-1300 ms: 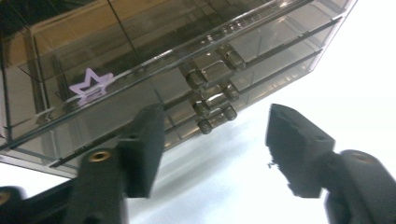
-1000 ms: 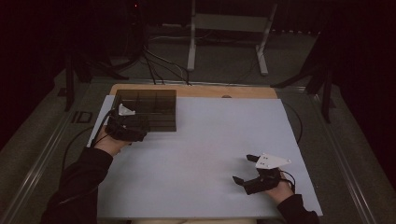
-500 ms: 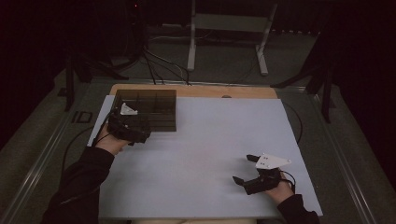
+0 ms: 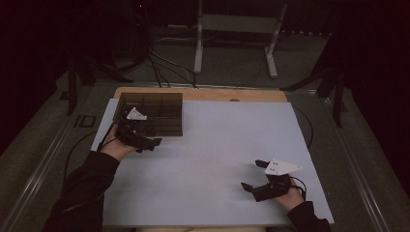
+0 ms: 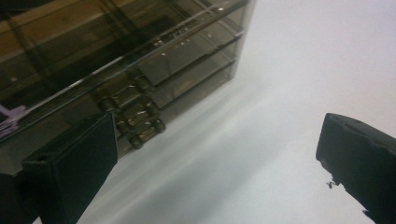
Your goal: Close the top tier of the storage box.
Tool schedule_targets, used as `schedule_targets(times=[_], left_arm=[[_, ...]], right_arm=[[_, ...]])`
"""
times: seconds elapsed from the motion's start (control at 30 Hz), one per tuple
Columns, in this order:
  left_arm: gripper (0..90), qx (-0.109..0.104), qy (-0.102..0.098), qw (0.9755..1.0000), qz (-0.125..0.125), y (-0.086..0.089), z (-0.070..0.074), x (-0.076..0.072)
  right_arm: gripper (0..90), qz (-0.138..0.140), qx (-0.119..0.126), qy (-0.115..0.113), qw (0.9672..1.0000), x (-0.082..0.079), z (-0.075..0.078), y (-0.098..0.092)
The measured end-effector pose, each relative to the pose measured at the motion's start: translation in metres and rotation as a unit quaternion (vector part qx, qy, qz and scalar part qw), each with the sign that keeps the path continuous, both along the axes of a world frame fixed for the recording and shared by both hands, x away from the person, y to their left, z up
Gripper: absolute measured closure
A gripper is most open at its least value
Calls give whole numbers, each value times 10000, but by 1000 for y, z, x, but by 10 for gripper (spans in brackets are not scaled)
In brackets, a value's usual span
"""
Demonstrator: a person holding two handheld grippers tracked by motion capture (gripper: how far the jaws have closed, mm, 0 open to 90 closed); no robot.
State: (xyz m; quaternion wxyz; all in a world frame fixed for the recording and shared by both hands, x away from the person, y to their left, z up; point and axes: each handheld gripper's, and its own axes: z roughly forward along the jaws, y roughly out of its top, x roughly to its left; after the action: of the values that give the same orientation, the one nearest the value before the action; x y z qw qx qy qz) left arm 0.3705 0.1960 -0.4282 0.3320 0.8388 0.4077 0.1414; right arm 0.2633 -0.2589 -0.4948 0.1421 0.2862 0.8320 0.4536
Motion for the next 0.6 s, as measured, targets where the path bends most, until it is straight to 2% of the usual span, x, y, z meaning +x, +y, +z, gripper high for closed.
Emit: schedule_targets(times=[0.07, 0.13, 0.17, 0.3, 0.37, 0.43, 0.6], left_arm=[[0, -57, 0, 9999, -105, -2, 1, -1], [0, -13, -28, 9999, -121, -3, 1, -2], [0, -81, -33, 9997, -221, -4, 3, -3], [0, -119, -135, 9993, -333, -8, 7, -6], [0, -67, -170, 9991, -379, -10, 8, -8], [0, -114, -134, 9988, -466, -12, 8, -9], [0, -109, -213, 9980, -585, -17, 7, -14]], right_arm=[[29, -3, -23, -11, 10000, 0, 0, 0], [29, 2, -11, -3, 10000, 0, 0, 0], [29, 5, -29, -13, 10000, 0, 0, 0], [29, 4, -19, -9, 10000, 0, 0, 0], [29, 5, -3, -4, 10000, 0, 0, 1], [29, 7, -3, -11, 10000, -1, 1, 1], [29, 7, -9, -13, 10000, -1, 1, 1]])
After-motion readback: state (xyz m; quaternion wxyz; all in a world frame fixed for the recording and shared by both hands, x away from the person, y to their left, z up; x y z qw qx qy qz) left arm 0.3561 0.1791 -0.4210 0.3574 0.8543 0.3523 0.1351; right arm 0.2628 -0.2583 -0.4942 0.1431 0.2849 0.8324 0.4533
